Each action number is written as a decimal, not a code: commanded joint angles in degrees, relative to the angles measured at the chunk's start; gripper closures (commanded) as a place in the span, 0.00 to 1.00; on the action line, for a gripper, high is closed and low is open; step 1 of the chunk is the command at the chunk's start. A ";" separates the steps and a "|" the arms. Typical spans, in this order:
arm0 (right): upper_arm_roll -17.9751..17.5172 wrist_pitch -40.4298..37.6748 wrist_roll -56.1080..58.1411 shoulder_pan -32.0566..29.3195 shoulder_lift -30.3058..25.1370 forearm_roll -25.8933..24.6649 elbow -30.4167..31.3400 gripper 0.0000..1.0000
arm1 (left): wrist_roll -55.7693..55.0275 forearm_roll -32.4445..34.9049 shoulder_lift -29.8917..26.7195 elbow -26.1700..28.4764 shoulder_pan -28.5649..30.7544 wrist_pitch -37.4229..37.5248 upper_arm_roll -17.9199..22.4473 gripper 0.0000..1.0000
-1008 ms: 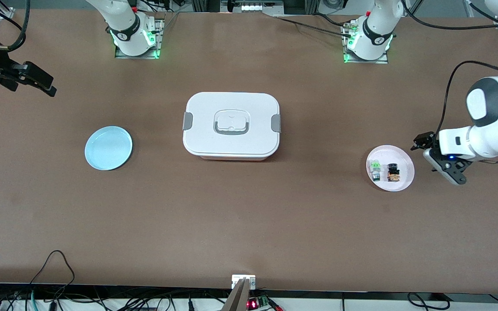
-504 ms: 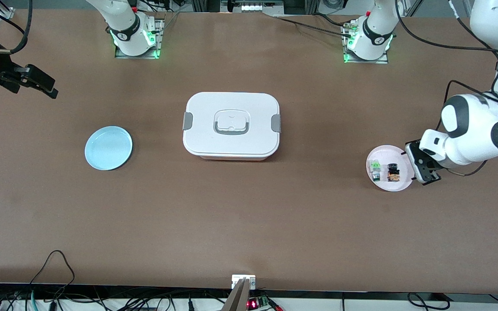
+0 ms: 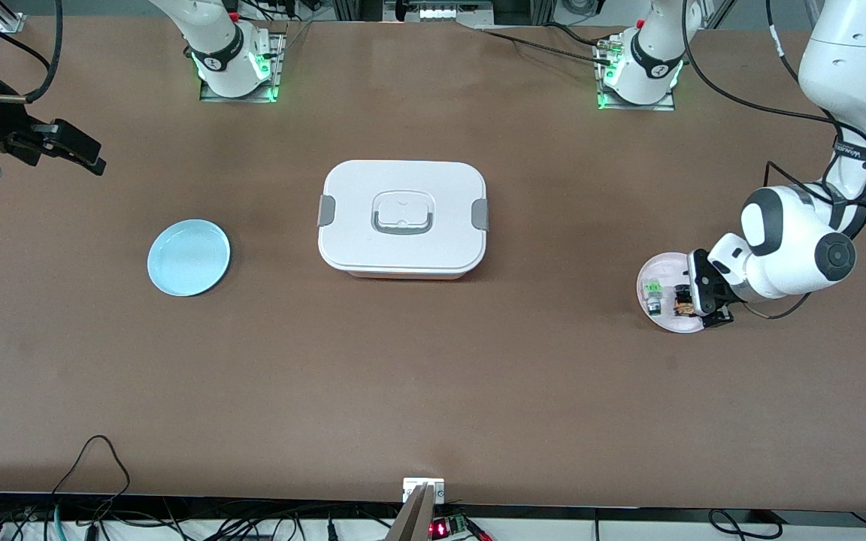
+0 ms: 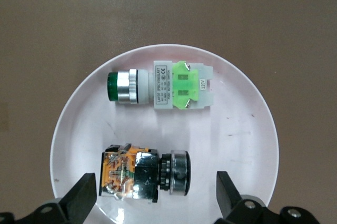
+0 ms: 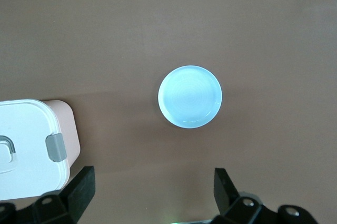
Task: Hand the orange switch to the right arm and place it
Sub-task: 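Lower the left gripper over the white plate onto the orange switch, then close the left gripper on the orange switch and lift it, then carry the switch with the left gripper while the right gripper approaches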
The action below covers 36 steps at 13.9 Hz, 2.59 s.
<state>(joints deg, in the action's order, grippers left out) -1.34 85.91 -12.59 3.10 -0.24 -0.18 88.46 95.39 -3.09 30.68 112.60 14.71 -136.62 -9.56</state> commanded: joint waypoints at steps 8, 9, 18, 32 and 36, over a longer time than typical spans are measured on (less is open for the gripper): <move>-0.07 -0.57 -0.15 -0.20 -0.73 0.80 0.14 0.00 | 2.61 -1.13 2.28 -0.28 0.23 -3.13 -0.19 0.19; -0.07 -0.57 -0.33 -0.20 -0.73 0.80 0.14 0.00 | 2.61 -1.13 2.10 -0.28 0.32 -3.13 -0.19 0.62; 1.60 -2.94 -0.94 -0.38 -0.73 22.28 0.49 0.00 | 2.60 -11.02 -5.36 -0.89 1.11 6.42 -2.91 1.00; 6.44 -2.16 -1.03 -0.47 2.00 73.63 8.92 0.00 | 4.19 -91.06 -13.89 -3.53 0.49 26.93 -28.38 1.00; 6.00 -0.41 0.02 0.15 2.17 78.75 11.03 0.00 | 3.93 -103.25 -14.94 -5.45 -4.24 18.61 -34.28 1.00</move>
<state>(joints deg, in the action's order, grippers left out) 5.20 83.92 -13.10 3.02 2.81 75.96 97.59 100.42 -102.83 16.93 108.20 12.20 -114.19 -42.42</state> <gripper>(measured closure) 0.000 0.278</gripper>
